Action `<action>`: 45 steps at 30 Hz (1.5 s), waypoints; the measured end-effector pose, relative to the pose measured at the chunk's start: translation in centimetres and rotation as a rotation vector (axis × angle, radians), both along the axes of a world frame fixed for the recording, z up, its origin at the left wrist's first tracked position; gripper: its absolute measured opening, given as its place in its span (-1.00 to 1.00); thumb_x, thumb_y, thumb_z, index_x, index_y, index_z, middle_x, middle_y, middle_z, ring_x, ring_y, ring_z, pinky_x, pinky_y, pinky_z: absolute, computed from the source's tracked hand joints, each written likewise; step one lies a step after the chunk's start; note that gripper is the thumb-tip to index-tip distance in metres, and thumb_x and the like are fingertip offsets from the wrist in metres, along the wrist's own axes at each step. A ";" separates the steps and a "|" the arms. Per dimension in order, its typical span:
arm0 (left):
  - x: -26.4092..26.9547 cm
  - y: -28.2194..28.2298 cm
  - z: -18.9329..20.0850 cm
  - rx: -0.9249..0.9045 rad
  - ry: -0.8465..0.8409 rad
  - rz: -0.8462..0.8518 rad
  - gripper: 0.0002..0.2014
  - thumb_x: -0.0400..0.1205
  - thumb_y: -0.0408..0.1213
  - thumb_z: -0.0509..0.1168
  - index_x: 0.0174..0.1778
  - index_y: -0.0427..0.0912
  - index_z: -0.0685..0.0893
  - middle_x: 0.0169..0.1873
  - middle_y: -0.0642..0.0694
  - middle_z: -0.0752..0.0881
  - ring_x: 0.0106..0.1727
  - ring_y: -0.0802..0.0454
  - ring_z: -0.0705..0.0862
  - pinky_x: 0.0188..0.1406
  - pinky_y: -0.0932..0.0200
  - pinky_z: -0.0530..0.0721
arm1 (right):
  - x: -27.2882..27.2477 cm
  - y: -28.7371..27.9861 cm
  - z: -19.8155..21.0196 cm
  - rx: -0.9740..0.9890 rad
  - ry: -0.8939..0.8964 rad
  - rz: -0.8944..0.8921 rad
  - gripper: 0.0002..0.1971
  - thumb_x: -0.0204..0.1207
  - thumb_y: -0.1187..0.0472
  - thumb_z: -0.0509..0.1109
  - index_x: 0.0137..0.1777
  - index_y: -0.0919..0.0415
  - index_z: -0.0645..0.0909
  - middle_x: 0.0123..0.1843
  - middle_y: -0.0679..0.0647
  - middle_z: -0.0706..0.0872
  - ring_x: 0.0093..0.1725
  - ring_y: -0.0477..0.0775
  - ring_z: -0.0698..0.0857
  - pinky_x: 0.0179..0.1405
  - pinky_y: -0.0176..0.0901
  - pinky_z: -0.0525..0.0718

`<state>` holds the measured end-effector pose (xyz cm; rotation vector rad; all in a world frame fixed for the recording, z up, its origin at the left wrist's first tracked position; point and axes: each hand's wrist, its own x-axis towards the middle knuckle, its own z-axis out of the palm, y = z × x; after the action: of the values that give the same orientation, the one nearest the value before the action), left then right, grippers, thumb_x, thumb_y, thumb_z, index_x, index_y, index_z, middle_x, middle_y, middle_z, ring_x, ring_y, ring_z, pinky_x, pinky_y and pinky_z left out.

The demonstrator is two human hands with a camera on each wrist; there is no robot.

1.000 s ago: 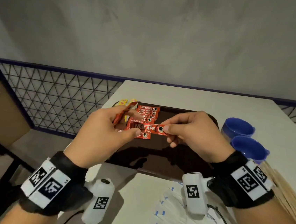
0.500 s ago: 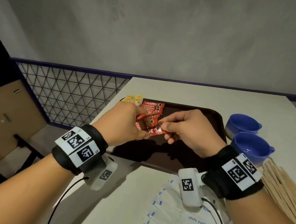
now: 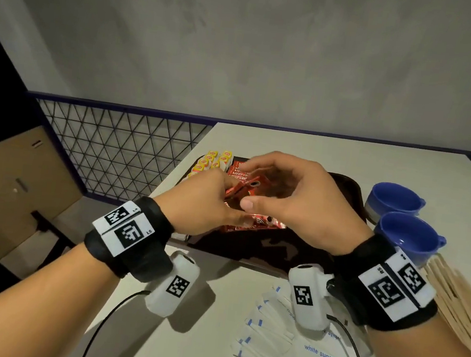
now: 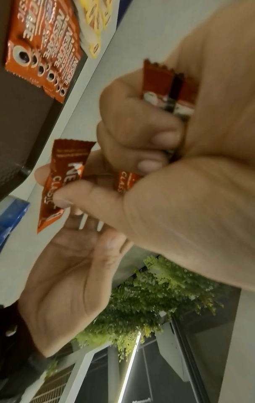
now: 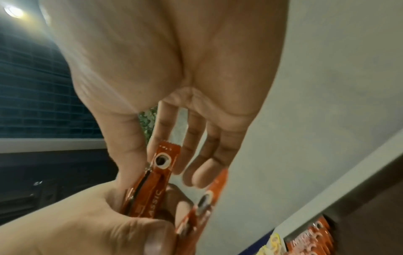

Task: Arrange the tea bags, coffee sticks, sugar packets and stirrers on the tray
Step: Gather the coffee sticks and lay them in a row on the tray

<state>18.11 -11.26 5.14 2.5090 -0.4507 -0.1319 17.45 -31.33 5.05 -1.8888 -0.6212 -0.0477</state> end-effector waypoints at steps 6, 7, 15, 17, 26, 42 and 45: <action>-0.1 -0.6 -0.1 0.000 0.057 -0.060 -0.82 0.54 -0.21 0.61 -0.28 0.04 0.73 -0.59 0.25 0.66 -0.53 0.32 0.56 -0.49 0.45 0.42 | -0.5 0.8 0.0 -0.034 -0.035 -0.072 -0.89 0.49 0.25 0.67 -0.06 0.01 0.90 -0.18 -0.12 0.88 -0.18 -0.12 0.84 0.00 -0.26 0.80; 0.2 -0.1 -0.2 0.003 0.067 -0.046 -0.86 0.54 -0.18 0.61 -0.24 0.03 0.77 -0.55 0.20 0.68 -0.52 0.30 0.56 -0.45 0.40 0.45 | -0.4 0.7 0.2 -0.004 -0.015 -0.100 -0.89 0.50 0.27 0.65 -0.06 0.03 0.89 -0.23 -0.04 0.88 -0.28 -0.02 0.84 -0.10 -0.18 0.85; 3.3 4.8 -1.0 0.148 0.039 0.220 -0.90 0.56 -0.15 0.59 -0.21 0.01 0.80 -0.35 0.15 0.84 -0.24 0.22 0.78 -0.22 0.26 0.58 | 1.4 -3.1 1.1 0.175 0.009 -0.362 -0.90 0.56 0.28 0.60 0.04 0.13 0.85 -0.19 0.02 0.87 -0.29 0.06 0.85 -0.28 -0.22 0.84; 4.3 5.0 -0.6 0.168 0.018 0.252 -0.90 0.55 -0.17 0.59 -0.24 0.00 0.81 -0.33 0.11 0.84 -0.19 0.16 0.80 -0.26 0.28 0.58 | 1.8 -3.5 0.8 0.147 0.027 -0.382 -0.90 0.57 0.28 0.60 0.04 0.13 0.85 -0.16 0.00 0.87 -0.29 0.05 0.86 -0.29 -0.21 0.85; 7.4 1.7 -1.2 0.416 0.026 0.080 -0.93 0.47 -0.08 0.64 -0.22 0.08 0.90 -0.34 0.21 0.81 -0.26 0.30 0.70 -0.25 0.27 0.54 | 2.4 -3.7 0.1 0.087 0.036 -0.389 -0.91 0.58 0.27 0.59 0.04 0.11 0.85 -0.12 0.02 0.86 -0.30 0.03 0.85 -0.31 -0.27 0.82; 7.7 0.7 -2.6 0.526 0.023 0.001 -0.87 0.60 -0.09 0.53 0.02 0.01 0.90 -0.08 0.08 0.85 0.00 0.08 0.76 -0.15 0.28 0.59 | 2.7 -3.9 0.0 0.092 0.035 -0.384 -0.91 0.59 0.27 0.58 0.02 0.08 0.84 -0.13 0.00 0.85 -0.32 0.00 0.85 -0.32 -0.28 0.81; 6.6 0.7 -2.6 0.568 0.053 -0.056 -0.80 0.68 -0.04 0.42 0.13 -0.01 0.86 -0.01 0.03 0.84 0.05 0.01 0.75 0.00 0.16 0.64 | 2.7 -3.8 0.0 0.085 0.026 -0.382 -0.91 0.58 0.27 0.58 0.01 0.07 0.84 -0.14 0.02 0.85 -0.32 0.01 0.85 -0.33 -0.27 0.81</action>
<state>24.74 -10.61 2.57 3.0364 -0.5169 -0.3959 20.12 -35.11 5.09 -1.8979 -0.2301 -0.2906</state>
